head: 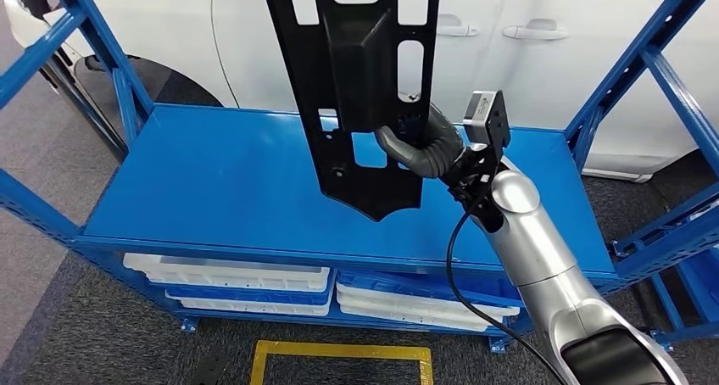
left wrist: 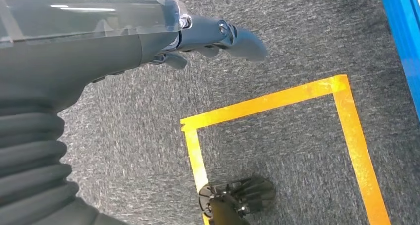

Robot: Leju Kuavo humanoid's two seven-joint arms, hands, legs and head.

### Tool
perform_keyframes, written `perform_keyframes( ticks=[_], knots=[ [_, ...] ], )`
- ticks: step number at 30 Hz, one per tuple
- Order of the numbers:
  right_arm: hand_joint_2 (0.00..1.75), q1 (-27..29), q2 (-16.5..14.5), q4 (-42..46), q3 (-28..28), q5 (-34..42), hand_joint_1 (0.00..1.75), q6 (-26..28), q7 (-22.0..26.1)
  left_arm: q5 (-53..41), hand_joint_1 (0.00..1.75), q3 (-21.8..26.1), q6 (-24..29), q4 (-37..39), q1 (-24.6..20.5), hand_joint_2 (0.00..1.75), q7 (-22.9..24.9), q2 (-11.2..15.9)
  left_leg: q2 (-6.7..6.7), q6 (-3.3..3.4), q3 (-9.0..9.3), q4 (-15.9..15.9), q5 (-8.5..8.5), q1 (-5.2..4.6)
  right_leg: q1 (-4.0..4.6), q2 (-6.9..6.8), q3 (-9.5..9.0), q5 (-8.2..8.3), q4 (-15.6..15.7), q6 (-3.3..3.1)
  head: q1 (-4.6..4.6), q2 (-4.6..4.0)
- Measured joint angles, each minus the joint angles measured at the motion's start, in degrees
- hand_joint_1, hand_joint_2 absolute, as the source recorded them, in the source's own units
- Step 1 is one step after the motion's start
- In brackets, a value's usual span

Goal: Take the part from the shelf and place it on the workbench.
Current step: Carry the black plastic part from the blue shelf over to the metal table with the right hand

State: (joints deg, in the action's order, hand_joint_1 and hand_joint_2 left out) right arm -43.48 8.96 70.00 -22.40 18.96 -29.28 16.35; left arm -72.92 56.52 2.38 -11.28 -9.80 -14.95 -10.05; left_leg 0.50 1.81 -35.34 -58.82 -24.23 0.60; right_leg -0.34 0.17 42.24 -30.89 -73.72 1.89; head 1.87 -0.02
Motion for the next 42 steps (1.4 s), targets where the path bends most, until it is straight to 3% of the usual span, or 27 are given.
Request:
perform_keyframes(
  ticks=[2,4,6,9,12,13,14,15,18,20,23,25,29,30,31,32,34,36,42],
  knots=[
    [1.75,-0.1,0.0,-0.1,0.0,0.1,1.73,-0.1,-0.1,0.0,0.0,0.0,0.0,0.0,0.0,1.75,-0.1,0.0,0.11,-0.03,0.16,0.0,-0.01,-0.08,0.22,-0.01,-3.83,3.9,7.9,-0.78,0.01,0.0],
    [1.75,-0.3,0.0,-0.1,0.0,0.2,1.73,-0.1,-0.1,-0.1,0.0,0.0,0.2,0.0,-0.1,1.75,-0.1,-0.2,0.1,-0.32,0.1,0.0,0.01,-0.23,0.65,-0.09,-6.93,6.08,14.4,-1.56,0.0,0.0],
    [1.75,-0.4,0.0,0.0,0.0,0.3,1.73,-0.1,-0.1,-0.3,0.0,0.0,0.3,0.0,-0.1,1.75,-0.1,-0.3,0.02,-0.87,-0.02,0.1,0.07,-0.21,1.01,-0.11,-7.38,6.14,15.6,-1.94,0.0,0.0],
    [1.75,-0.3,0.0,0.0,0.0,0.3,1.73,0.3,-0.2,-0.3,0.0,-0.1,0.5,0.0,-0.1,1.75,0.1,-0.4,-0.08,-1.74,-0.5,-1.1,-1.03,-0.24,0.56,-0.21,-7.94,6.69,16.8,-2.7,0.01,0.0],
    [1.75,-0.2,-0.1,0.1,0.0,0.3,1.73,0.6,-0.2,0.1,0.0,-0.1,0.7,0.0,-0.1,1.75,0.2,-0.4,-0.14,-2.38,-4.54,-10.5,-6.03,-0.07,0.34,-0.36,-8.25,6.9,17.2,-3.11,0.01,0.0],
    [1.75,0.0,-0.2,0.1,-0.1,0.2,1.73,0.6,-0.2,0.2,0.0,0.0,0.7,0.0,0.0,1.75,0.2,-0.4,-0.15,-2.53,-6.11,-13.9,-7.27,-0.01,0.36,-0.35,-8.22,6.86,17.1,-3.14,0.01,0.0],
    [1.75,0.2,-0.2,0.1,-0.1,0.1,1.73,0.6,-0.2,0.3,0.0,0.0,0.7,0.0,0.1,1.75,0.3,-0.4,-0.16,-2.65,-6.91,-15.5,-7.48,0.03,0.36,-0.34,-8.19,6.79,17.0,-3.15,0.01,0.0],
    [1.75,0.3,-0.2,0.1,-0.2,0.0,1.73,0.6,-0.2,0.4,0.0,0.0,0.7,0.0,0.1,1.75,0.5,-0.4,-0.16,-2.71,-6.69,-15.1,-6.61,0.06,0.34,-0.32,-8.18,6.68,16.8,-3.11,0.01,0.0],
    [1.75,0.5,-0.2,0.1,-0.2,-0.1,1.73,0.7,-0.2,0.6,0.0,0.0,0.7,0.0,0.1,1.75,0.8,-0.4,-0.2,-2.48,-1.36,-4.1,-1.41,0.07,0.35,-0.22,-8.11,6.08,16.0,-2.66,0.01,0.0],
    [1.75,0.5,-0.2,0.1,-0.2,-0.1,1.73,0.7,-0.2,0.7,0.0,0.0,0.7,0.0,0.1,1.75,0.9,-0.4,-0.15,-1.93,0.36,-0.4,-0.59,-0.04,0.51,-0.14,-7.8,5.89,15.6,-2.18,0.0,0.0],
    [1.75,0.6,-0.2,0.1,-0.3,-0.2,1.73,0.7,-0.2,0.8,0.0,0.0,0.9,0.0,0.3,1.75,1.1,-0.4,-0.06,-1.03,0.28,-0.2,-0.38,-0.09,0.55,-0.13,-7.52,5.83,15.4,-1.38,0.01,0.0],
    [1.75,0.7,-0.2,0.2,-0.3,-0.2,1.73,0.7,0.0,0.8,0.0,0.1,1.0,0.0,0.3,1.75,1.3,-0.3,-0.09,-0.44,0.36,0.1,-0.15,0.09,0.41,-0.14,-6.65,4.3,13.4,-0.76,0.01,0.0],
    [1.75,1.4,-0.1,0.4,-0.3,-0.2,1.73,0.7,0.4,0.8,0.0,0.1,1.1,0.0,0.3,1.75,1.7,-0.3,-0.14,-0.07,0.35,0.2,-0.1,0.15,0.02,-0.14,-1.22,-1.06,1.8,0.0,0.01,0.01],
    [1.75,1.9,0.0,0.4,-0.3,-0.2,1.73,0.7,0.5,0.7,0.0,0.1,1.1,0.0,0.3,1.75,1.7,-0.3,-0.12,-0.06,0.36,0.2,-0.11,0.15,-0.06,-0.15,0.0,-1.53,-0.6,0.08,0.01,0.01],
    [1.75,2.2,0.1,0.4,-0.3,-0.2,1.73,0.7,0.5,0.7,0.0,0.1,1.0,0.0,0.3,1.75,1.8,-0.3,-0.08,-0.05,0.37,0.2,-0.12,0.15,-0.11,-0.15,0.33,-1.01,-1.1,0.08,0.01,0.01],
    [1.75,2.5,0.2,0.4,-0.3,-0.3,1.73,0.7,0.5,0.7,0.0,0.1,1.0,0.0,0.3,1.75,1.8,-0.3,-0.04,-0.06,0.42,0.2,-0.13,0.14,-0.14,-0.15,-0.47,0.52,0.7,-0.04,0.01,0.01],
    [1.75,2.6,0.3,0.7,-0.3,-0.3,1.73,0.7,0.6,0.6,0.0,0.1,0.9,0.0,0.3,1.75,1.8,-0.3,0.02,-0.16,0.52,0.2,-0.18,0.09,0.0,-0.15,-4.35,4.46,9.0,-0.66,0.01,0.01],
    [1.75,2.6,0.4,1.0,-0.3,-0.3,1.73,0.7,0.6,0.6,0.0,0.2,0.8,0.0,0.2,1.75,1.8,-0.3,-0.02,-0.57,0.43,0.2,-0.23,-0.03,0.4,-0.15,-6.99,6.26,14.8,-1.27,0.01,0.01],
    [1.75,2.7,0.4,1.1,-0.3,-0.2,1.73,0.8,0.6,0.6,0.0,0.2,0.8,0.0,0.3,1.75,1.7,-0.4,-0.11,-1.22,0.33,0.2,-0.23,-0.01,0.77,-0.09,-7.2,6.2,15.5,-1.62,0.01,0.01]
  ],
)
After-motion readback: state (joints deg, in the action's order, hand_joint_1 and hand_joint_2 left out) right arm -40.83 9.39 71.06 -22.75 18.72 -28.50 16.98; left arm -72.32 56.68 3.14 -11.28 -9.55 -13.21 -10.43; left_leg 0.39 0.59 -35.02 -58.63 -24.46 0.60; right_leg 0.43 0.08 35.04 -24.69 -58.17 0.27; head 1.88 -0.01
